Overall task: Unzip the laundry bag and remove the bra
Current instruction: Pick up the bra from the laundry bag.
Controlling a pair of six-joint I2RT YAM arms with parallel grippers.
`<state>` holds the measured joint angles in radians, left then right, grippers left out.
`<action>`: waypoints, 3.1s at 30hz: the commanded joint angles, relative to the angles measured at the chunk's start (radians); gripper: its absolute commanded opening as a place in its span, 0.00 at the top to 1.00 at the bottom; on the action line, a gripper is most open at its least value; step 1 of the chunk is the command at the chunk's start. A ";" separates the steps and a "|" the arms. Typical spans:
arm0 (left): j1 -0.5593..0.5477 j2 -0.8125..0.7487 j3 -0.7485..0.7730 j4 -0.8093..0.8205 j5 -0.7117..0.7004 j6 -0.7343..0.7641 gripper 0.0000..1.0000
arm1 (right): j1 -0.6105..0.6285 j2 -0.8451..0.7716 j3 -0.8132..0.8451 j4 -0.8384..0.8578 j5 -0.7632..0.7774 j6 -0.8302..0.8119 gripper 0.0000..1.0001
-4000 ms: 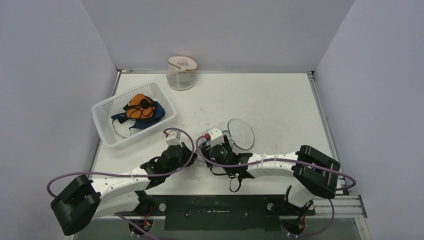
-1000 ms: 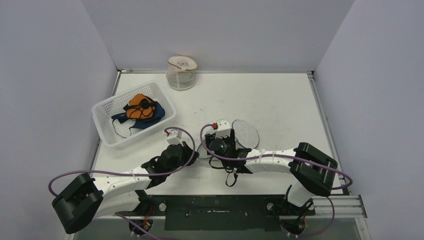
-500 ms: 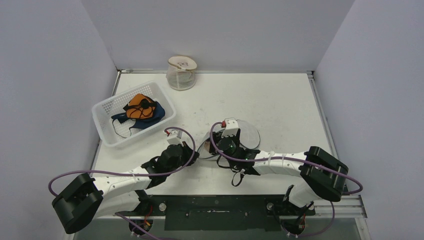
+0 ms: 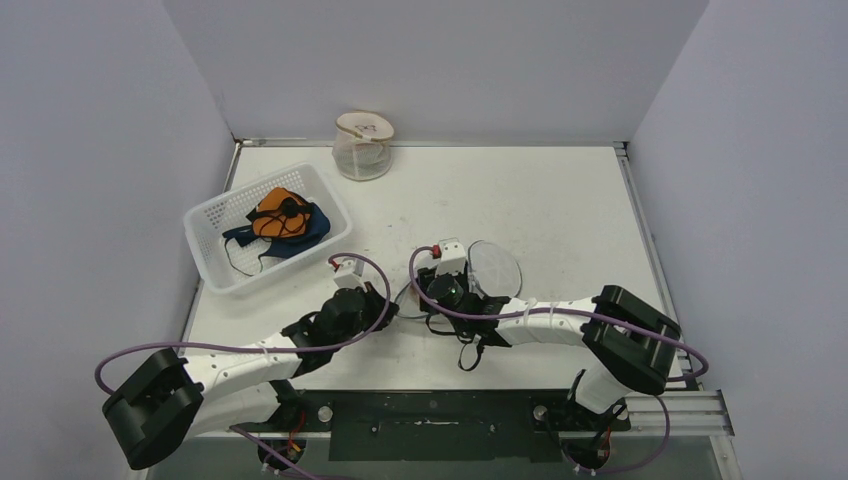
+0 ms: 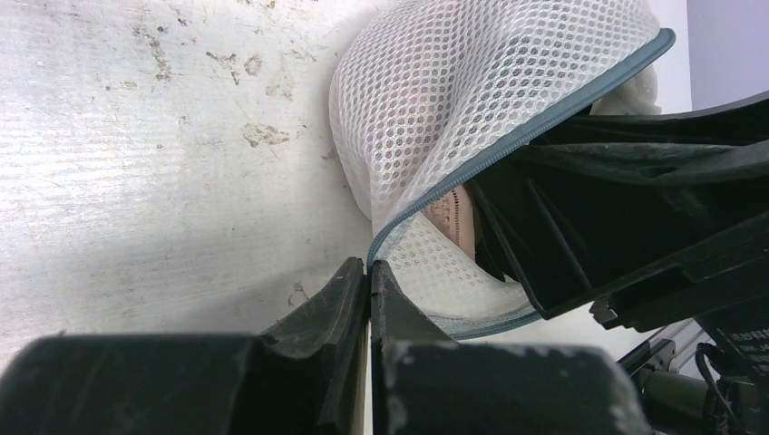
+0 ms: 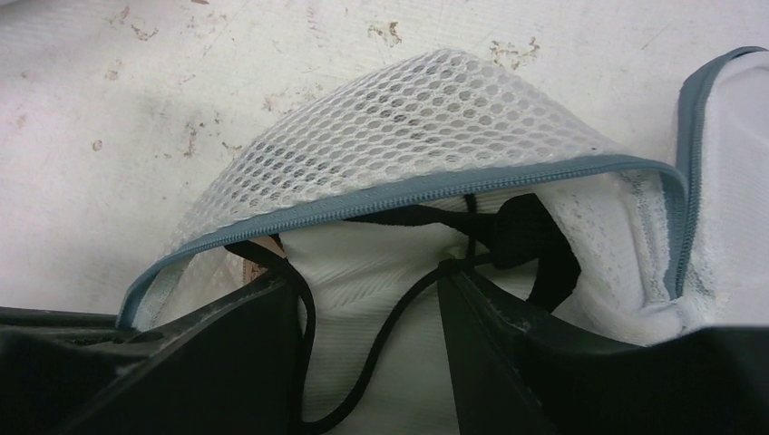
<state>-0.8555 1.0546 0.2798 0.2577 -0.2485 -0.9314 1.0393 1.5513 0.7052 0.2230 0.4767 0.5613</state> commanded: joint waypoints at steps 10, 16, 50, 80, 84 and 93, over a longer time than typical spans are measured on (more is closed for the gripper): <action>0.002 0.020 0.092 0.053 0.056 0.005 0.54 | -0.007 -0.021 -0.045 -0.009 -0.028 -0.007 0.79; 0.003 0.095 0.140 0.076 0.100 0.017 0.28 | -0.007 -0.056 -0.077 0.009 -0.052 0.001 0.85; -0.021 0.369 0.231 0.104 0.060 0.071 1.00 | -0.005 -0.112 -0.091 0.092 -0.115 0.023 0.35; -0.032 0.339 0.189 0.131 0.070 0.039 1.00 | -0.007 0.036 -0.049 -0.045 0.051 0.051 0.67; -0.033 0.342 0.187 0.130 0.064 0.037 1.00 | -0.005 -0.031 -0.069 -0.051 0.045 0.043 0.85; -0.034 0.341 0.185 0.130 0.059 0.031 1.00 | -0.008 -0.215 -0.140 -0.060 -0.044 0.017 0.95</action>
<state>-0.8871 1.4212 0.4755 0.3611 -0.1822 -0.8993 1.0355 1.4250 0.6033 0.1894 0.4534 0.5957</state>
